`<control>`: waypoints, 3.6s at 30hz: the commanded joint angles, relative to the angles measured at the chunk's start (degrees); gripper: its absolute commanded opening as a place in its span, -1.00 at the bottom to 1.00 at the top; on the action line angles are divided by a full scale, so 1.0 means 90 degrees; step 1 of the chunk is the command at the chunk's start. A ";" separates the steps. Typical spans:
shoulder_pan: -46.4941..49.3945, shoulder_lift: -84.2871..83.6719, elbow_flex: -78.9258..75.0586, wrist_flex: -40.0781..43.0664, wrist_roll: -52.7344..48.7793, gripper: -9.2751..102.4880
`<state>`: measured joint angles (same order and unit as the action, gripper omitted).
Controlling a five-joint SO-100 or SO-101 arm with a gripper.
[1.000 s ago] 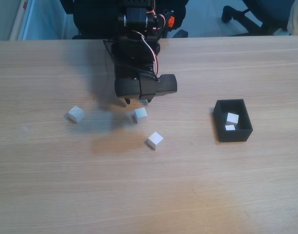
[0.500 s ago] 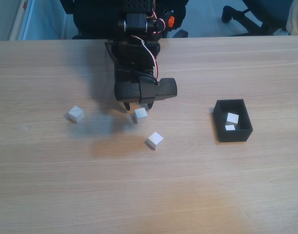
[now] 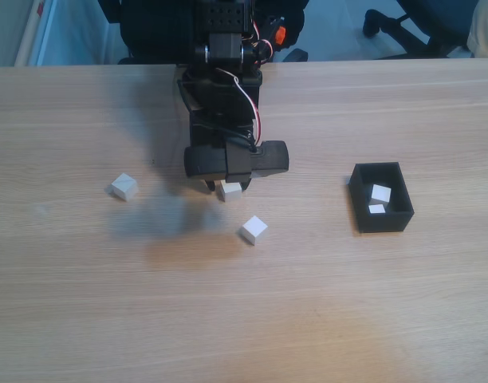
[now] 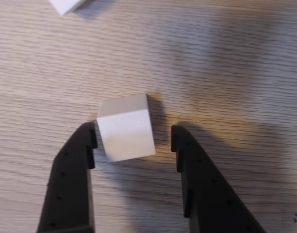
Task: Pick blocks and place them in the box.
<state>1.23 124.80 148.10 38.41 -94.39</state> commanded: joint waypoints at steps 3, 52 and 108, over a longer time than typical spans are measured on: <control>-0.0049 -0.0088 -0.0430 -0.0098 0.0000 -0.73; -0.4678 -0.3711 -0.8076 0.4258 0.5938 -0.83; -0.0928 0.0381 -0.1387 0.1406 0.0449 -0.44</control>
<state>-7.38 124.89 133.68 53.88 -87.54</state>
